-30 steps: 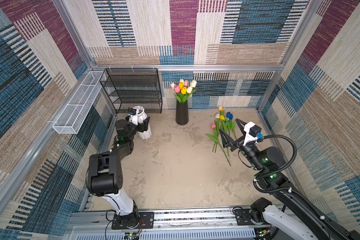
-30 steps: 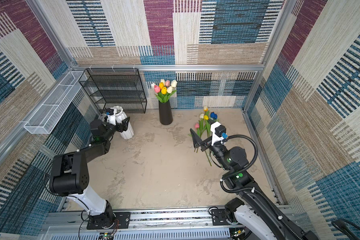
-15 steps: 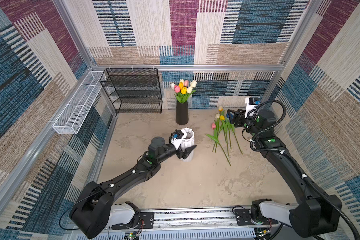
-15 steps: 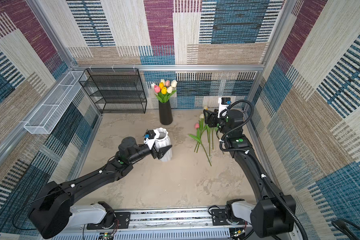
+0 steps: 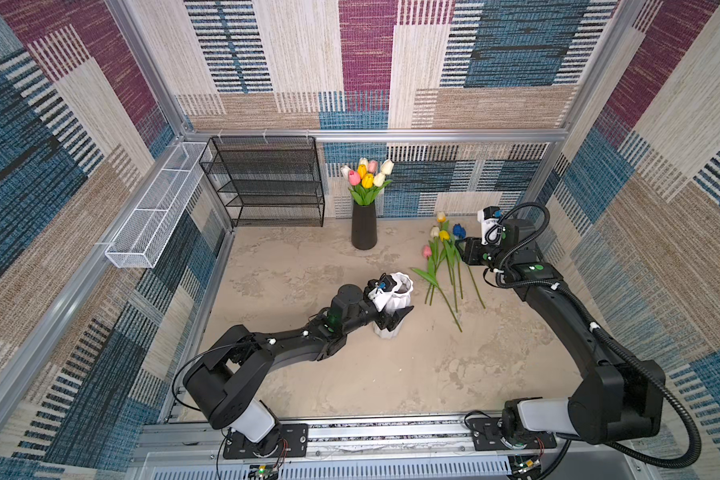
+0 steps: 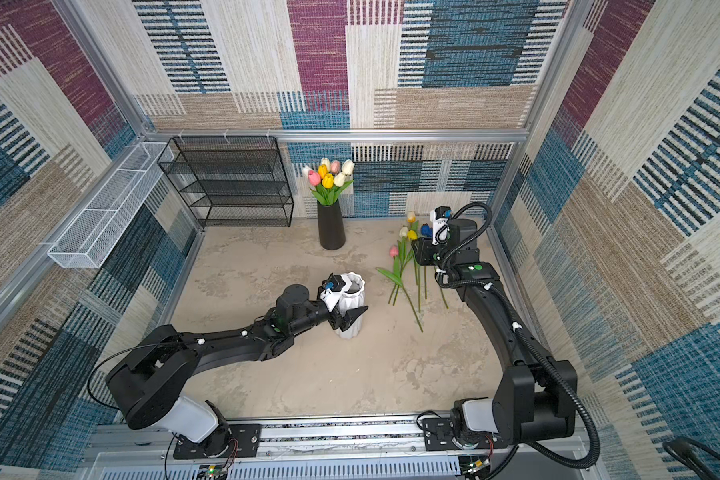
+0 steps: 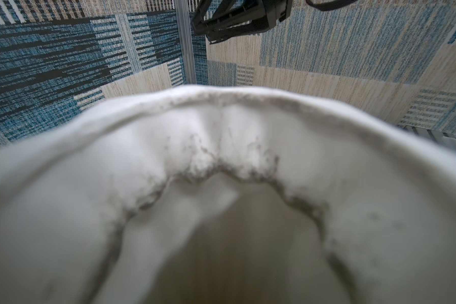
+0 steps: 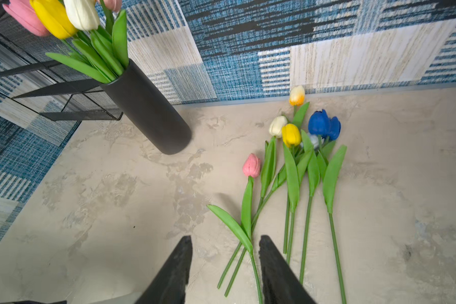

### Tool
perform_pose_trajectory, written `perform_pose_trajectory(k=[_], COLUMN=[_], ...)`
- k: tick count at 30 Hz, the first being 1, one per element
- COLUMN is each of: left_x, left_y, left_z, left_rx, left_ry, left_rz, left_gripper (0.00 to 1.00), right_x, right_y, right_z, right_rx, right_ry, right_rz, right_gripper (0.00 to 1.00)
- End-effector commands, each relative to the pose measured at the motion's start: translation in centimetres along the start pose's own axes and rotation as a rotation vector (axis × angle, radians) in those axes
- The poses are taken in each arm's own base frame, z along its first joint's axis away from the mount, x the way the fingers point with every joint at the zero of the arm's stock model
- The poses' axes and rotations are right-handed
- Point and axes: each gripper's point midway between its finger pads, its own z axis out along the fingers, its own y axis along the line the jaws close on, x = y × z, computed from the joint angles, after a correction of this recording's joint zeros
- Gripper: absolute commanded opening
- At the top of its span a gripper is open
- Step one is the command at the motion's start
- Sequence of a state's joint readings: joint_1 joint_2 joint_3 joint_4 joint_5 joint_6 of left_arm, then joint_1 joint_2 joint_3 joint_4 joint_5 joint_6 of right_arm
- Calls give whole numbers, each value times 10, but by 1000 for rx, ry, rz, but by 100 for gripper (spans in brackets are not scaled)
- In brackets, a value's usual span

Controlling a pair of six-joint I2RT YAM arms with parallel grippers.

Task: Arrange the flowers into the vase
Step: 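Carry the white vase toward the tulips with the left while the right reaches them, then set down the white vase with the left while the right grasps the pink tulip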

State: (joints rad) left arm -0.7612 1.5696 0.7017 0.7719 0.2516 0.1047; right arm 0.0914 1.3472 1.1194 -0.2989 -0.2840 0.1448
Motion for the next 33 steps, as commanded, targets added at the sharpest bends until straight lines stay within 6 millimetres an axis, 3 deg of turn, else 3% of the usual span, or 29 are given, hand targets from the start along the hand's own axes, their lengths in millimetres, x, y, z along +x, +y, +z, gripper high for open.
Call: perform_pose_trajectory(k=[1, 5, 11, 14, 19, 23, 33], left_x=[-37, -28, -20, -19, -18, -18, -26], left_y=[9, 11, 11, 11, 10, 8, 4], left_z=[-5, -6, -9, -13, -20, -26, -56], left_rx=[-52, -67, -80, -86, -93, -87, -107], left_ry=[-165, -167, -169, -178, -161, -144, -128], left_rz=[47, 27, 13, 20, 40, 58, 64], left_gripper=[29, 35, 55, 76, 100, 100, 100], right_x=[8, 11, 25, 41, 69, 82, 139], right_y=[6, 4, 1, -7, -21, -26, -40], right_z=[1, 7, 15, 20, 27, 32, 49], right_rx=[-37, -39, -37, -3, 45, 56, 150], right_ry=[25, 47, 128, 187, 260, 298, 475], right_rz=[-16, -24, -38, -21, 17, 31, -14], right_gripper=[45, 48, 58, 58, 59, 59, 55])
